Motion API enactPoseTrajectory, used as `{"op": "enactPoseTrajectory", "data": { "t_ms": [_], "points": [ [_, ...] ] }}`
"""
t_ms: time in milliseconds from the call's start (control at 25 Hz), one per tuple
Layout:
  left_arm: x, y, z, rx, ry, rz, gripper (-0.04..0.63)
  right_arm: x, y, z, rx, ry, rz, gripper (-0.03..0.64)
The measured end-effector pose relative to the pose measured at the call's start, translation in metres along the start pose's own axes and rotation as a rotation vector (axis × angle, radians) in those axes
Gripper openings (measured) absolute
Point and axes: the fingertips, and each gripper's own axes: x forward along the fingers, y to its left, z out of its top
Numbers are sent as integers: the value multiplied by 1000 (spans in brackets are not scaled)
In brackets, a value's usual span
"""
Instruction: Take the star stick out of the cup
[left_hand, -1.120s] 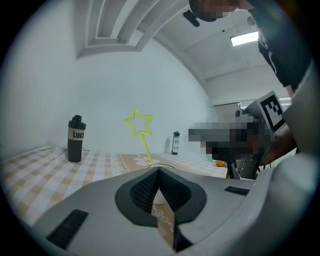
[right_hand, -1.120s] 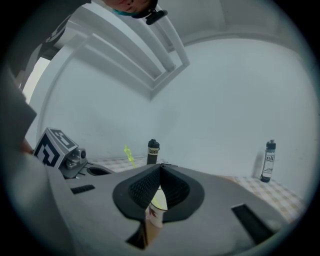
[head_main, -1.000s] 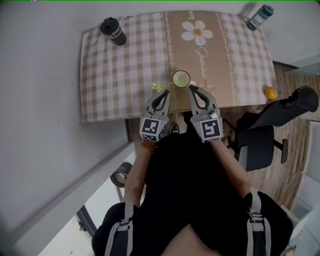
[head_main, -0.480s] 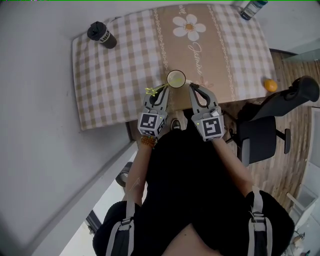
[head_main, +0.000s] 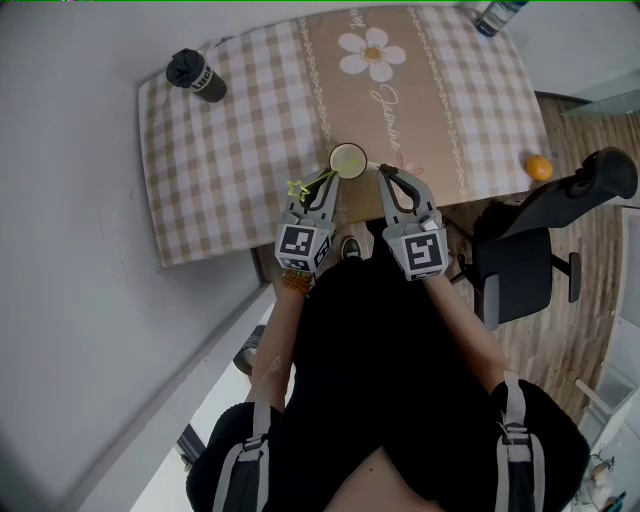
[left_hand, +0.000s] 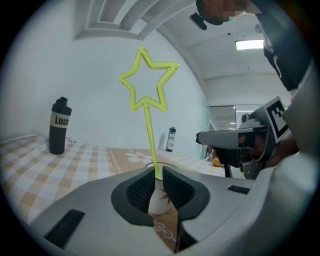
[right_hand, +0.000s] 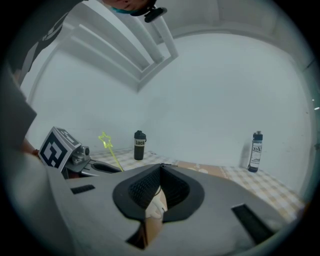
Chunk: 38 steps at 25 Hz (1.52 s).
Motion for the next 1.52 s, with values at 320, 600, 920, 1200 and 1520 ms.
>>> {"op": "enactPoseTrajectory", "data": {
  "t_ms": [320, 600, 920, 1200, 1520],
  "points": [
    [1, 0, -1, -5, -3, 2, 55, 1, -1, 0, -17, 0, 4, 6],
    [1, 0, -1, -7, -7, 8, 51, -1, -4, 1, -9, 2, -1, 6],
    [0, 0, 0, -14, -13, 9, 21, -2, 1, 0, -3, -1, 3, 6],
    [-3, 1, 2, -2, -14, 17, 14, -1, 10, 4, -2, -6, 19, 6],
    [-7, -6, 16, 3, -36, 17, 15, -2, 26, 12, -41, -32, 62, 6]
  ]
}}
